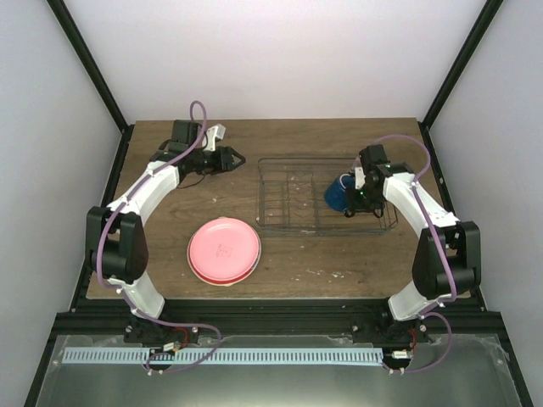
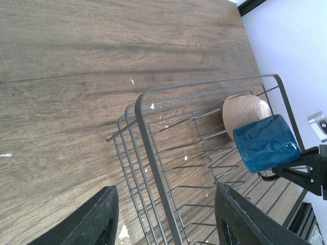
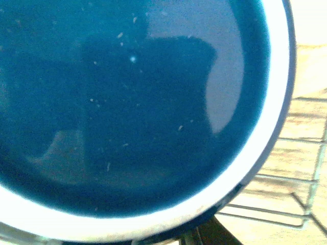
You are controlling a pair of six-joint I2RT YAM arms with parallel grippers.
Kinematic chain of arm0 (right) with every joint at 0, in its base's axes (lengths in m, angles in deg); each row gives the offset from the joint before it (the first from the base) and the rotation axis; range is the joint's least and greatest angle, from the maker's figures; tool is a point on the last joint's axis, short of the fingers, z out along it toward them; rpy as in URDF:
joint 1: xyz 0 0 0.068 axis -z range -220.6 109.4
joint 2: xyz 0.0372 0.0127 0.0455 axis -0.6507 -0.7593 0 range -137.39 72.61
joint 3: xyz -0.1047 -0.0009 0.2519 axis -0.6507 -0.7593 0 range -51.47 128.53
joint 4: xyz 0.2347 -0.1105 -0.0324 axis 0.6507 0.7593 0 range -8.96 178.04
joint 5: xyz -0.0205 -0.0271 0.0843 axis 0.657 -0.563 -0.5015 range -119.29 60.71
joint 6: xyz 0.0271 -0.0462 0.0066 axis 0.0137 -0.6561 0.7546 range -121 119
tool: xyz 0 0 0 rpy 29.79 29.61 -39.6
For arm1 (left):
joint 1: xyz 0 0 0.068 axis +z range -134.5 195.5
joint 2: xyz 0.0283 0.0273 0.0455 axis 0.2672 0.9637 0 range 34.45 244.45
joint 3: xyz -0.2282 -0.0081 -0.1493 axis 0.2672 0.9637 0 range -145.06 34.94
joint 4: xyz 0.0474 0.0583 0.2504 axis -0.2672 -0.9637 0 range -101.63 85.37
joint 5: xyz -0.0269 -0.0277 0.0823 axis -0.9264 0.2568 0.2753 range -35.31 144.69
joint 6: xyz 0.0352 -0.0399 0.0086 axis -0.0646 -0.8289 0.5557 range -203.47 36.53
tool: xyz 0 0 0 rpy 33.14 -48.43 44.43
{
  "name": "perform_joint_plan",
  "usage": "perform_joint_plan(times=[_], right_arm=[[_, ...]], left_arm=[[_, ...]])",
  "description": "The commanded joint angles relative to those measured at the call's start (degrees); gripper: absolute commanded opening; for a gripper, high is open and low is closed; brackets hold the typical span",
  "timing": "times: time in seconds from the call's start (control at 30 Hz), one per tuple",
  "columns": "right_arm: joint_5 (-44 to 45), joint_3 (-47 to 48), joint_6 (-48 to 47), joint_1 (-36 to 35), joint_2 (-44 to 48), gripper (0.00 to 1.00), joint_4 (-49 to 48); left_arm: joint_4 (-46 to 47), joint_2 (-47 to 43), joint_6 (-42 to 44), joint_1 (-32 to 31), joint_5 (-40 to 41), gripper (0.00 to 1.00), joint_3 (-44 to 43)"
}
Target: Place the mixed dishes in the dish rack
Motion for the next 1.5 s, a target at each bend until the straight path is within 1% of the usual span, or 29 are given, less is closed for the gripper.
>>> perform_joint_plan(times=[0.0, 0.13, 0.2, 0.33, 0.43, 0.67, 0.93, 1.03, 1.27, 1.37, 1.47], right_arm=[[5.8, -1.8, -9.9, 0.2, 4.6, 0.01, -6.3], [5.6, -4.9, -15.4, 0.3, 7.8, 0.01, -10.7], [3.7, -6.6, -17.7, 0.3, 9.1, 0.01, -12.3], [0.1, -8.9, -20.4, 0.3, 11.1, 0.01, -13.1], [-1.0, -10.4, -21.3, 0.2, 12.3, 0.01, -13.2], [2.7, -13.2, -22.5, 0.2, 14.3, 0.01, -12.9], [5.4, -13.0, -22.3, 0.2, 11.3, 0.01, -12.5], [6.3, -12.8, -22.0, 0.1, 10.3, 0.07, -12.6], [8.4, -12.5, -21.2, -1.7, 7.8, 0.13, -12.5], [8.5, -12.3, -20.9, -1.8, 7.3, 0.22, -12.3], [8.5, -12.5, -20.6, -2.0, 7.3, 0.33, -12.2]], left_arm=[[0.0, 1.9, 0.8, 0.3, -1.4, 0.53, -2.5], [-1.1, 3.0, 1.6, 0.2, -1.5, 0.53, -4.7], [-2.0, 3.5, 2.2, 0.3, -1.9, 0.53, -6.2], [-3.2, 4.2, 3.0, 0.2, -1.9, 0.53, -7.5], [-3.7, 4.6, 3.2, 0.3, -2.3, 0.53, -7.8], [-3.2, 4.2, 3.0, 0.2, -2.8, 0.53, -6.6], [-3.4, 3.6, 3.5, 0.2, -2.1, 0.53, -6.0], [-3.3, 3.5, 3.5, 0.2, -2.2, 0.53, -5.5], [-3.5, 3.4, 3.7, 0.2, -2.2, 0.53, -5.5], [-3.5, 3.6, 3.7, 0.2, -2.2, 0.53, -5.7], [-3.5, 3.8, 3.7, 0.3, -2.2, 0.53, -5.8]])
